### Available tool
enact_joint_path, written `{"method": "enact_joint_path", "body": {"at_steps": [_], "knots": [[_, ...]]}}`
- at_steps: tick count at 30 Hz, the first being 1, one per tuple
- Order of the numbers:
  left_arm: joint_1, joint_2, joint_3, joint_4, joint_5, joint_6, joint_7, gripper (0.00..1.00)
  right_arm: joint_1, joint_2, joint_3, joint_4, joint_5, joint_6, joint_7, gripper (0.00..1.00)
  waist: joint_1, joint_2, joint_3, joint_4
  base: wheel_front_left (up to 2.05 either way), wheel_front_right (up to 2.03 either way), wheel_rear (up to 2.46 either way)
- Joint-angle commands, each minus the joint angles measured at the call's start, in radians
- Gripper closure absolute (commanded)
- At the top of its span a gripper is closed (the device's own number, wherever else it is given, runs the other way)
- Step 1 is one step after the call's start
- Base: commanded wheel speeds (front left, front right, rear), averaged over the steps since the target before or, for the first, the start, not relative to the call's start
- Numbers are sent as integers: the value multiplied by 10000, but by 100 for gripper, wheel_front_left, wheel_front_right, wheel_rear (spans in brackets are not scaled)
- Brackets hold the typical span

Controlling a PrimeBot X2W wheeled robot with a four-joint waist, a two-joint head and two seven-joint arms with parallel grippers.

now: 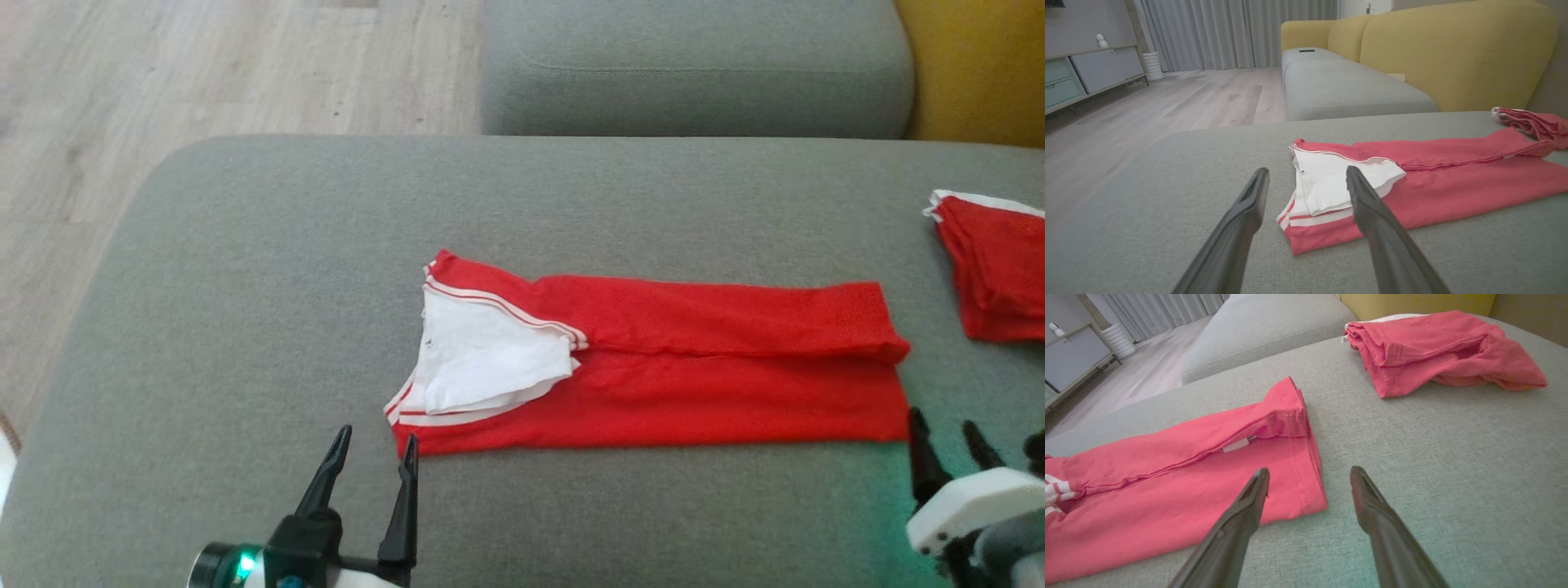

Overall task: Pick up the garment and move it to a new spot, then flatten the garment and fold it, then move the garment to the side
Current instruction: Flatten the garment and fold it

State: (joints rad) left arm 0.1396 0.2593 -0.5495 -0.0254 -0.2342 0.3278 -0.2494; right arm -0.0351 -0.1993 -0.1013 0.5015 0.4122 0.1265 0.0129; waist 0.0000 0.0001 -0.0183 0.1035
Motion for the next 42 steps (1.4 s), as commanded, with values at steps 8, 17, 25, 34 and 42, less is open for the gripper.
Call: {"method": "enact_joint_path", "body": {"at_steps": [8,17,25,34,42], "knots": [[-385,-612,628,-163,664,-628,-123,0,-2231,-205,-1341,672,-1241,42,698,0,0,-1,503,684,0,0,0],[-638,-844,647,23,1115,-1382,-124,0,-3518,-153,-2258,2174,-2669,42,1336,0,0,-1,1118,853,0,0,0],[-721,-813,874,10,1381,-1730,-124,0,-3476,397,-2464,2473,-2998,42,1645,4,0,-1,1448,708,0,0,0],[-872,-1049,1103,-39,1547,-1890,-124,0,-3580,523,-2345,2614,-2648,42,2394,100,0,-1,1582,647,0,0,0],[-846,-1133,1406,-51,1597,-1985,-124,0,-3585,-74,-2176,2298,-2847,42,2181,100,0,-1,1539,405,0,0,0]]}}
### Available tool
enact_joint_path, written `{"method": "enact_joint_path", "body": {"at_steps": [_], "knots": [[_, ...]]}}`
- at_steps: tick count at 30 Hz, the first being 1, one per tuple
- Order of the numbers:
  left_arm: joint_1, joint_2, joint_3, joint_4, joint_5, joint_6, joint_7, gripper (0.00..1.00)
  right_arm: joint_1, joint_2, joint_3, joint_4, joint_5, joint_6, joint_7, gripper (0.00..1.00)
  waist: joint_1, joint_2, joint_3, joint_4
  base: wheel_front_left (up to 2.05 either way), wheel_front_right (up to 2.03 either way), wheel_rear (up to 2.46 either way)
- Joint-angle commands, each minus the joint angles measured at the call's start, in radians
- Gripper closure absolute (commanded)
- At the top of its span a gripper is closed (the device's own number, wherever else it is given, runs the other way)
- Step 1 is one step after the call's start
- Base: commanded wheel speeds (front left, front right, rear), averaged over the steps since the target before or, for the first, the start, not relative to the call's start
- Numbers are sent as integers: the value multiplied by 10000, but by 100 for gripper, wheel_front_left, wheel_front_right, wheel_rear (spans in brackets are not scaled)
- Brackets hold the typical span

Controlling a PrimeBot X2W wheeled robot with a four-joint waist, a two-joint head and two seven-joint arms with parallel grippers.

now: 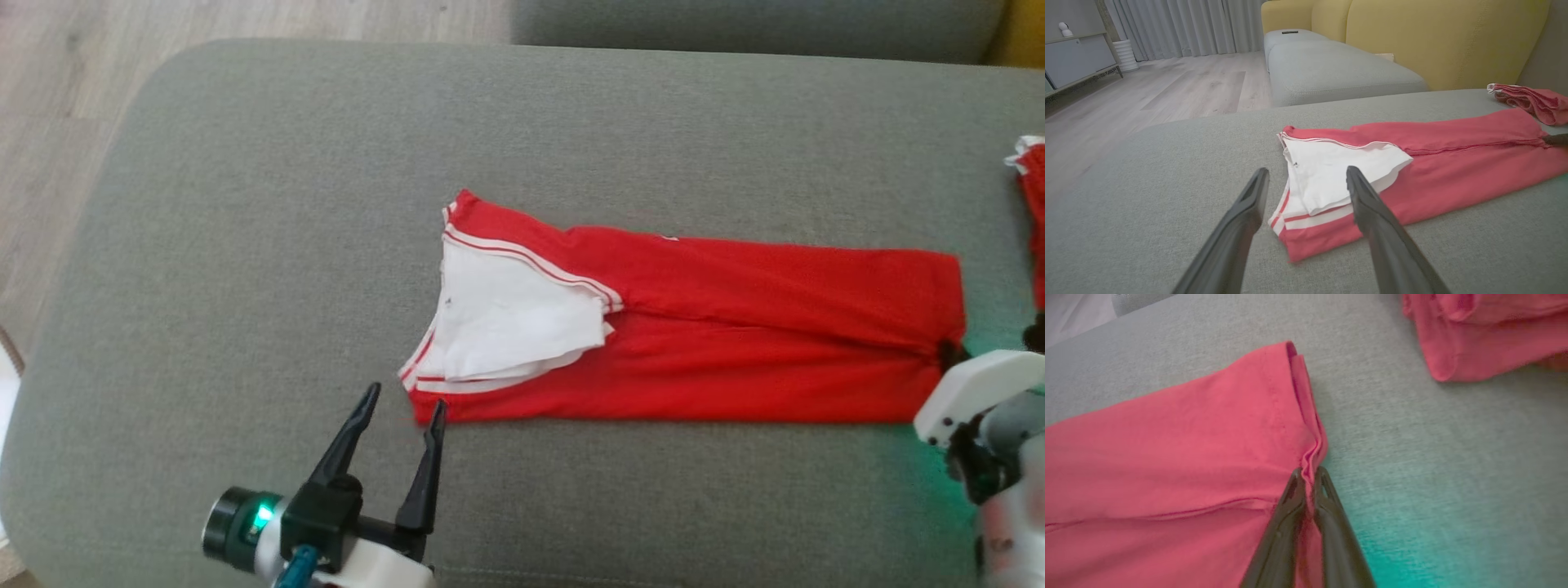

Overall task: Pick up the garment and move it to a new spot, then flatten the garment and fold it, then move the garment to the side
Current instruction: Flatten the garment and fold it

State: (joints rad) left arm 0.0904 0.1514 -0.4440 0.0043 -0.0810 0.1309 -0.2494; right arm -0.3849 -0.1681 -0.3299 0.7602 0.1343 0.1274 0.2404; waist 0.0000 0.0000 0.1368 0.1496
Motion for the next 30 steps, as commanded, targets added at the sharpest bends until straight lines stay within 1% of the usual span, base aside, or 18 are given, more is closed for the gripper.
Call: {"method": "enact_joint_path", "body": {"at_steps": [1,3,9,13,16,21,26,30], "knots": [[-353,-67,384,-360,76,-23,-124,0,-114,-491,97,-353,-100,33,-122,100,0,0,-19,-115,0,0,0],[-350,-78,412,-372,88,-34,-124,0,-146,-613,78,-438,-123,33,-136,100,0,0,-24,-179,0,0,0],[-415,-46,667,-474,182,-69,-124,0,-510,-1337,-44,-1215,105,33,39,100,0,0,76,-656,0,0,0],[-435,-43,806,-508,224,-78,-124,0,-656,-1360,141,-2041,554,33,359,100,0,0,49,-915,0,0,0],[-452,-69,798,-483,259,-153,-124,0,-649,-1091,472,-2877,1053,33,552,100,0,0,-46,-997,0,0,0],[-448,-160,759,-454,311,-218,-124,0,-272,-415,1206,-4631,1808,33,1148,100,0,0,-249,-910,0,0,0],[-343,-284,691,-398,299,-273,-124,0,203,347,1917,-6155,2201,33,1807,100,0,0,-460,-477,0,0,0],[-255,-386,582,-325,295,-347,-124,0,453,851,2639,-6856,2370,33,2191,100,0,0,-604,20,0,0,0]]}}
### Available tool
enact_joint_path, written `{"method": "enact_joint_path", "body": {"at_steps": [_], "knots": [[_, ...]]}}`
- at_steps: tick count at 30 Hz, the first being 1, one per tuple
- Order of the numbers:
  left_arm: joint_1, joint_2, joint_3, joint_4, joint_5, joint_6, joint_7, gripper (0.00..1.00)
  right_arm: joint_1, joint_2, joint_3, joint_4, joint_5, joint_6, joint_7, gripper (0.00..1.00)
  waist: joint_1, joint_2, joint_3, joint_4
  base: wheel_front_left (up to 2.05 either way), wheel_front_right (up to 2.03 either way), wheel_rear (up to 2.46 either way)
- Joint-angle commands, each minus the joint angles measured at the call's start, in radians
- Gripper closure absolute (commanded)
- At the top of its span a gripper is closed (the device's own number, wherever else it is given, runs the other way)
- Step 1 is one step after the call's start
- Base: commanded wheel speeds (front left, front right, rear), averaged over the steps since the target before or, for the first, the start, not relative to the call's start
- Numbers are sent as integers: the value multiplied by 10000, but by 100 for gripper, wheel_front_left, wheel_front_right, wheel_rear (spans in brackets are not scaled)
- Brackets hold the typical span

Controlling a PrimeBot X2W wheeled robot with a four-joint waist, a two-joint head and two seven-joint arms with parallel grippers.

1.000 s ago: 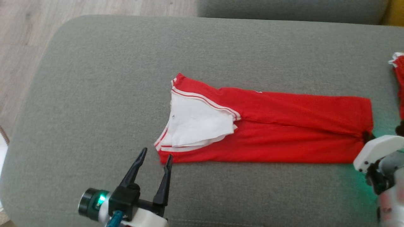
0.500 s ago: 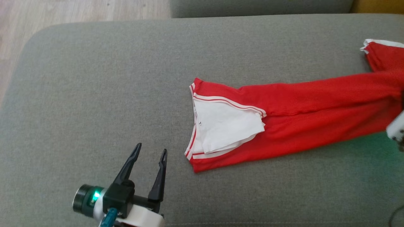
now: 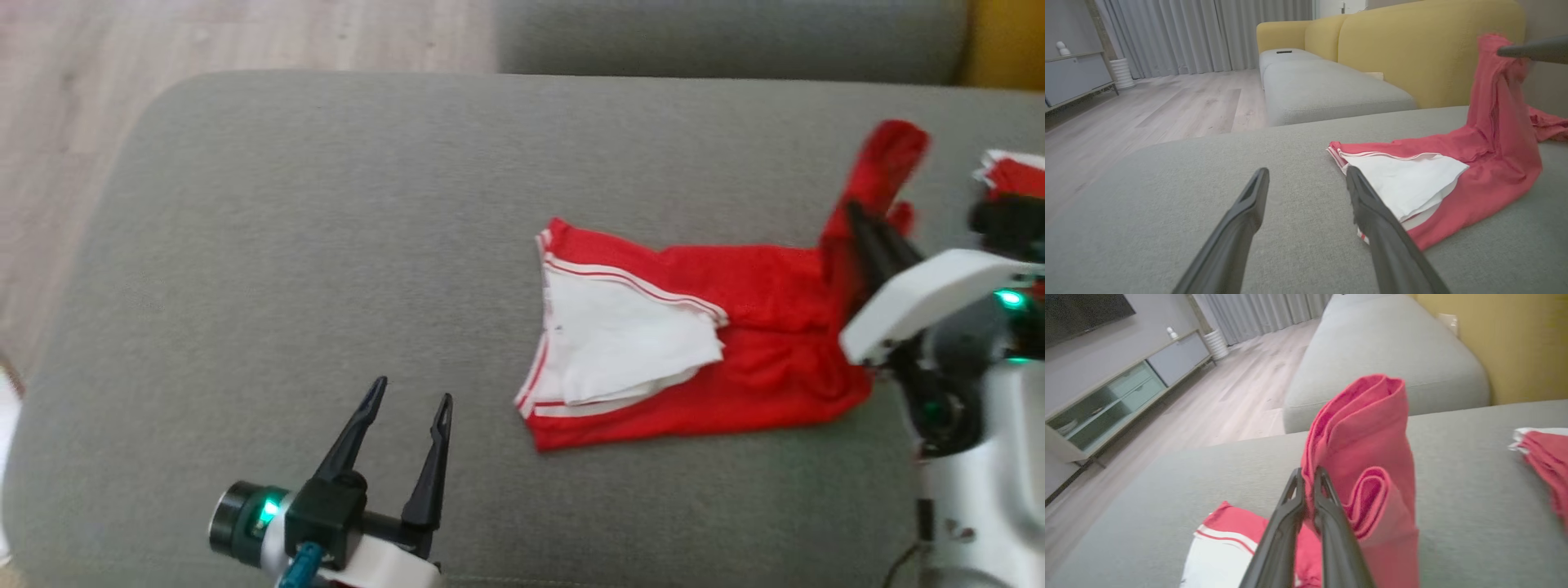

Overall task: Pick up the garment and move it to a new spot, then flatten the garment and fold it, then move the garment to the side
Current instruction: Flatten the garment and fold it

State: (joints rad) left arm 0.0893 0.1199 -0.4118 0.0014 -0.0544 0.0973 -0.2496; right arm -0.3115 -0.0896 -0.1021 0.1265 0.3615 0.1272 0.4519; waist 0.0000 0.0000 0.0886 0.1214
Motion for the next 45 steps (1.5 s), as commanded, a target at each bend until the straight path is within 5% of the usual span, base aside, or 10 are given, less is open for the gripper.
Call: {"method": "enact_joint_path", "body": {"at_steps": [1,11,20,21,22,23,39,40,41,45], "knots": [[-227,-92,241,-269,23,-34,-122,0,-232,156,568,-583,157,35,146,100,0,0,-162,434,0,0,0],[-186,-255,26,-52,19,-278,-122,0,-157,389,2710,385,842,35,198,100,0,0,-366,1779,0,0,0],[-106,-361,94,-128,-30,-311,-122,0,-653,392,3325,1736,1073,35,-230,100,0,0,-213,2345,0,0,0],[-103,-370,88,-125,-20,-324,-122,0,-718,392,3352,1876,1117,35,-315,78,0,0,-190,2375,0,0,0],[-103,-378,85,-120,-12,-337,-122,0,-782,392,3379,1988,1178,35,-422,20,0,0,-169,2398,0,0,0],[-106,-392,88,-112,12,-353,-122,0,-872,393,3458,2112,1494,35,-677,0,0,0,-142,2426,0,0,0],[-97,-445,321,-227,145,-268,-122,0,-377,-700,1478,1846,3932,35,8,4,0,0,-119,1780,0,0,0],[-124,-455,302,-241,150,-276,-122,0,-389,-792,1340,1944,4220,35,258,59,0,0,-76,1774,0,0,0],[-153,-465,277,-251,152,-293,-122,0,-414,-858,1221,2063,4543,35,558,100,0,0,-30,1775,0,0,0],[-280,-508,183,-270,153,-325,-122,0,-703,-999,755,2757,5825,35,1955,100,0,0,184,1848,0,0,0]]}}
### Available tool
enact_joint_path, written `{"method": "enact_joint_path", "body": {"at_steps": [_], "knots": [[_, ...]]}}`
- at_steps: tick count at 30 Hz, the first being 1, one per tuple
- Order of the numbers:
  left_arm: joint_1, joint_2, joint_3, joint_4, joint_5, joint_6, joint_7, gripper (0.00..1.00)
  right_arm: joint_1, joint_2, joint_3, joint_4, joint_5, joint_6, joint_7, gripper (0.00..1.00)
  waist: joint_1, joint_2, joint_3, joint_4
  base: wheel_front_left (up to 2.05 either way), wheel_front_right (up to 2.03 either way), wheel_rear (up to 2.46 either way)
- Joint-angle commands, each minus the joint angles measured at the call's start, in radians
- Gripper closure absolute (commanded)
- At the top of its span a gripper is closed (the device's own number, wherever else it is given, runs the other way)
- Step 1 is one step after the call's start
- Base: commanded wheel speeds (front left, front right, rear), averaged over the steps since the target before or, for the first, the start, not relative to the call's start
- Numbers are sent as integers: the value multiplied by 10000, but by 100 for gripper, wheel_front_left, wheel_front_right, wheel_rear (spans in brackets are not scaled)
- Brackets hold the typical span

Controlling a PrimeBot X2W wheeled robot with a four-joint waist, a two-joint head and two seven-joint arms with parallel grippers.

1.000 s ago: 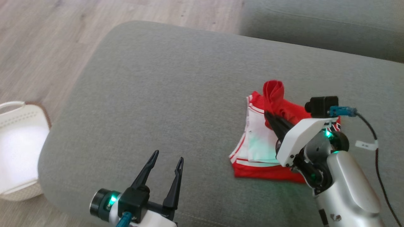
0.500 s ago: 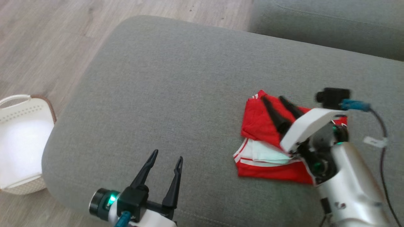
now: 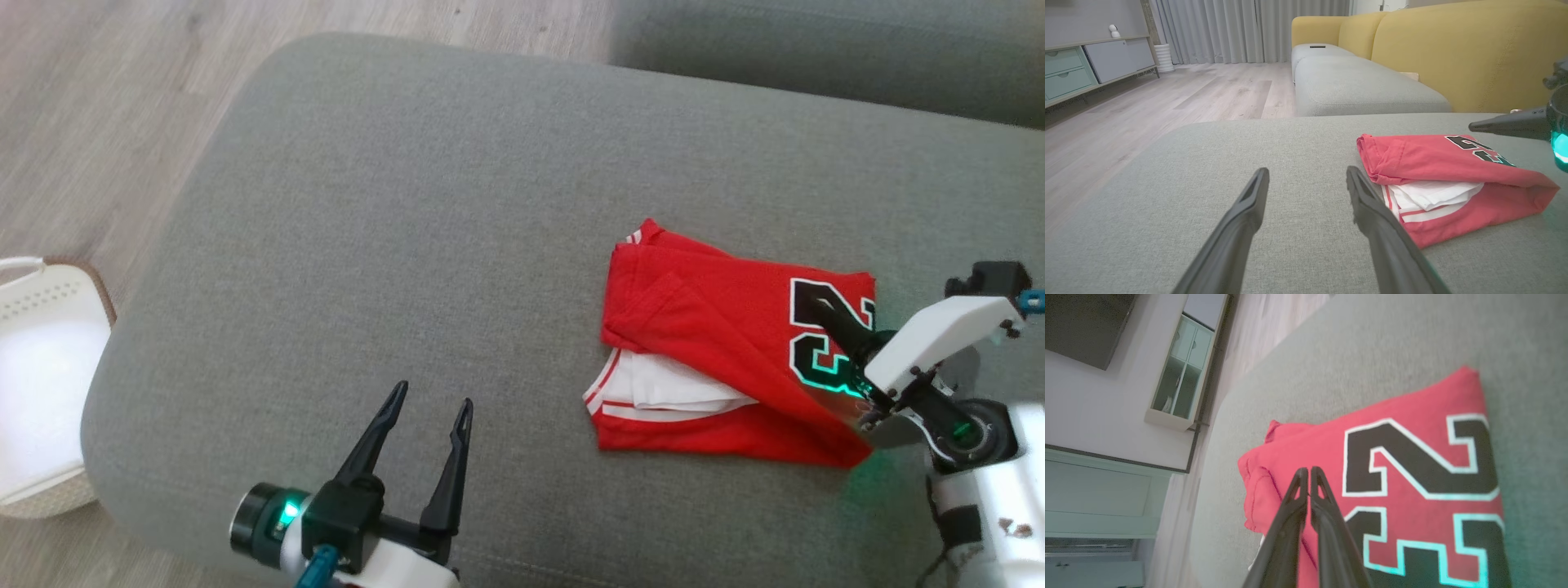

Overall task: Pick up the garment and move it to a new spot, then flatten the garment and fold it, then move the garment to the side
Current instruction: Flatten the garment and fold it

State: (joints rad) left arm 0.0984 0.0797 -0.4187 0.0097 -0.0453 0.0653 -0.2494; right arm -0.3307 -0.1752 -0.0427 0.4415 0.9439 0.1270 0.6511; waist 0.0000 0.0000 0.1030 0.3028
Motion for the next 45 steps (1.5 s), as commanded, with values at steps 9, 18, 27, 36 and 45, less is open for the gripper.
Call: {"method": "enact_joint_path", "body": {"at_steps": [9,18,27,36,45], "knots": [[-622,-212,-50,-301,-168,-221,-124,0,-878,-546,536,543,767,37,1937,100,0,0,293,516,0,0,0],[-658,-246,-51,-317,-212,-312,-124,0,-710,-288,1457,495,1288,37,2638,100,0,0,159,692,0,0,0],[-213,37,305,-199,-122,-371,-124,0,685,-438,2608,-1282,2477,37,3353,100,0,0,-723,210,0,0,0],[303,273,822,-103,-144,-133,-124,0,1646,-1007,3288,-3242,1459,37,-1209,0,0,0,-1499,-553,0,0,0],[682,365,1453,-180,-211,243,-124,0,2202,-2295,4807,-2411,-1389,37,-6964,0,0,0,-1919,-1326,0,0,0]]}}
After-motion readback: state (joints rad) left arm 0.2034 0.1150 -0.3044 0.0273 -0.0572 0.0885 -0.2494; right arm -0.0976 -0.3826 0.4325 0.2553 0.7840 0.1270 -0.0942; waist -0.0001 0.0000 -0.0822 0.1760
